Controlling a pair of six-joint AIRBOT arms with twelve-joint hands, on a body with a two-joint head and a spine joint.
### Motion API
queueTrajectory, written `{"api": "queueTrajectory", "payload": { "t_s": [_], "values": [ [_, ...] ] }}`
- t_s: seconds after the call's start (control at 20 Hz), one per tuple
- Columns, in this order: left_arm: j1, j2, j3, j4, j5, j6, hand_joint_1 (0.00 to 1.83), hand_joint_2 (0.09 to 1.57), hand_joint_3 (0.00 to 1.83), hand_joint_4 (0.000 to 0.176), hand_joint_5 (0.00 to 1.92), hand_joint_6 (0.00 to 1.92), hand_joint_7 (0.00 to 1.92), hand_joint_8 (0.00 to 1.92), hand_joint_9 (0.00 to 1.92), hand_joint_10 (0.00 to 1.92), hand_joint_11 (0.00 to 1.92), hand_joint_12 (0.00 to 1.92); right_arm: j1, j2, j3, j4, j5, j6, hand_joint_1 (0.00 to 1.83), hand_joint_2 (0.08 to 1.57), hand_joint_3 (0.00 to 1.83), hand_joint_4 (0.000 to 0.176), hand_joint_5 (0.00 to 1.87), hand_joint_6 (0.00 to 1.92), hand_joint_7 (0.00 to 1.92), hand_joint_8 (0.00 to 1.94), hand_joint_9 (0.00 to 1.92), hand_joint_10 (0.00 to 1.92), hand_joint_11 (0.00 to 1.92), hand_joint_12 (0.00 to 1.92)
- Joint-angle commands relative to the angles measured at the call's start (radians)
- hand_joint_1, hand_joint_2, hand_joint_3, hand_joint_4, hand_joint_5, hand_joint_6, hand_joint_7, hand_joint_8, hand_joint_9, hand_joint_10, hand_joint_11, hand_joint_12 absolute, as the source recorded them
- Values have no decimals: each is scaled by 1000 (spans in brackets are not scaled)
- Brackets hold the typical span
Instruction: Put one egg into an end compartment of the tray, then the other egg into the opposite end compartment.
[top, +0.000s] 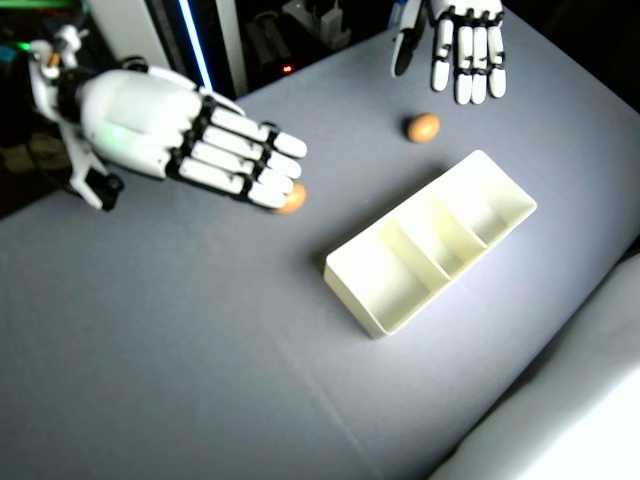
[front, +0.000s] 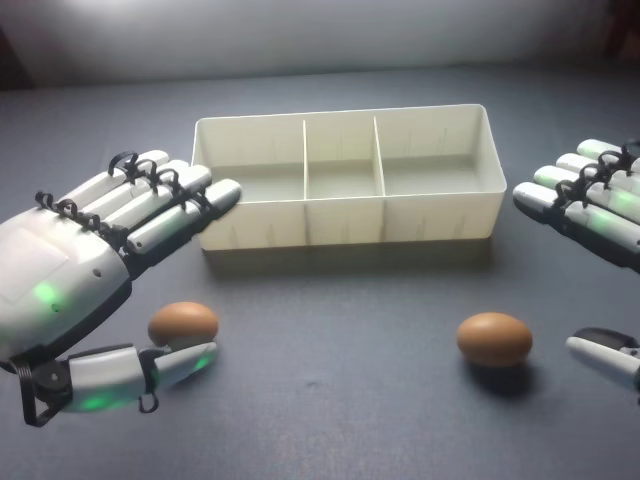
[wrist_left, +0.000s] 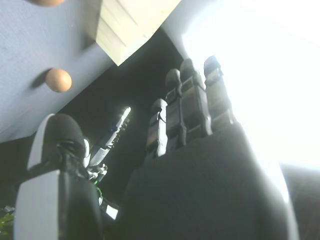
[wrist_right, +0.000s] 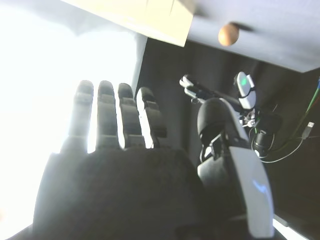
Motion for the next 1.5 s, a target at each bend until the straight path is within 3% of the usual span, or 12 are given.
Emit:
{"api": "queueTrajectory", "payload": {
  "t_s": [0.0,0.2,0.4,0.6,0.7,0.8,0.9,0.95,1.0,1.1,1.2,1.45],
  "values": [
    [-11,2,3,3,-121,-4,344,1175,24,52,0,0,0,0,0,0,0,0,0,-1,1,3,121,3,440,1227,58,0,0,0,0,0,0,0,0,0],
    [-12,0,8,3,-104,-17,390,1165,9,89,0,0,0,0,0,0,0,0,-8,-2,1,16,132,5,412,1245,40,0,0,0,0,0,0,0,0,0],
    [-14,-10,25,9,-4,-21,597,1119,0,58,0,0,37,13,110,46,0,0,-12,-5,8,18,138,19,358,1257,33,0,0,0,0,0,0,0,0,0],
    [-38,-45,65,2,100,-21,704,1095,0,71,0,0,108,33,118,51,3,1,-17,-9,10,23,146,27,359,1264,28,0,0,0,0,0,0,0,0,0],
    [-56,-77,99,-16,162,-21,859,1083,4,52,141,23,252,21,121,363,0,1218,-28,-9,14,37,159,42,331,1271,27,0,0,0,0,0,0,0,0,0],
    [-70,-98,120,-22,201,-20,922,1127,7,50,246,30,313,12,95,582,0,1503,-32,-9,14,44,172,48,376,1263,18,0,0,0,0,0,0,0,0,0],
    [-83,-120,141,-23,246,-17,984,1177,10,13,416,73,506,59,229,728,0,1617,-34,-8,15,45,180,59,398,1271,19,0,0,0,0,0,0,0,0,0],
    [-86,-125,147,-22,261,-17,1151,1280,0,0,599,1037,757,1177,493,1263,332,1783,-34,-8,16,45,182,61,389,1275,19,0,0,0,0,0,0,0,0,0],
    [-88,-126,147,-18,260,-17,1308,1250,0,0,711,1004,759,1396,703,1605,650,1856,-34,-8,17,45,184,63,388,1278,19,0,0,0,0,0,0,0,0,0],
    [-92,-114,135,-10,228,-13,1326,1231,0,0,734,1046,737,1481,820,1631,847,1790,-37,-8,17,46,186,68,388,1290,23,0,0,0,0,0,0,0,0,0],
    [-101,-92,118,3,180,-11,1317,1292,5,0,593,1301,626,1571,666,1738,685,1855,-40,-8,17,46,190,75,394,1303,27,0,0,0,0,0,0,0,0,0],
    [-164,-54,107,19,88,3,1175,1315,0,0,637,1216,651,1801,809,1857,886,1921,-41,-7,17,46,203,80,400,1311,20,0,0,0,0,0,0,0,0,0]
  ]
}}
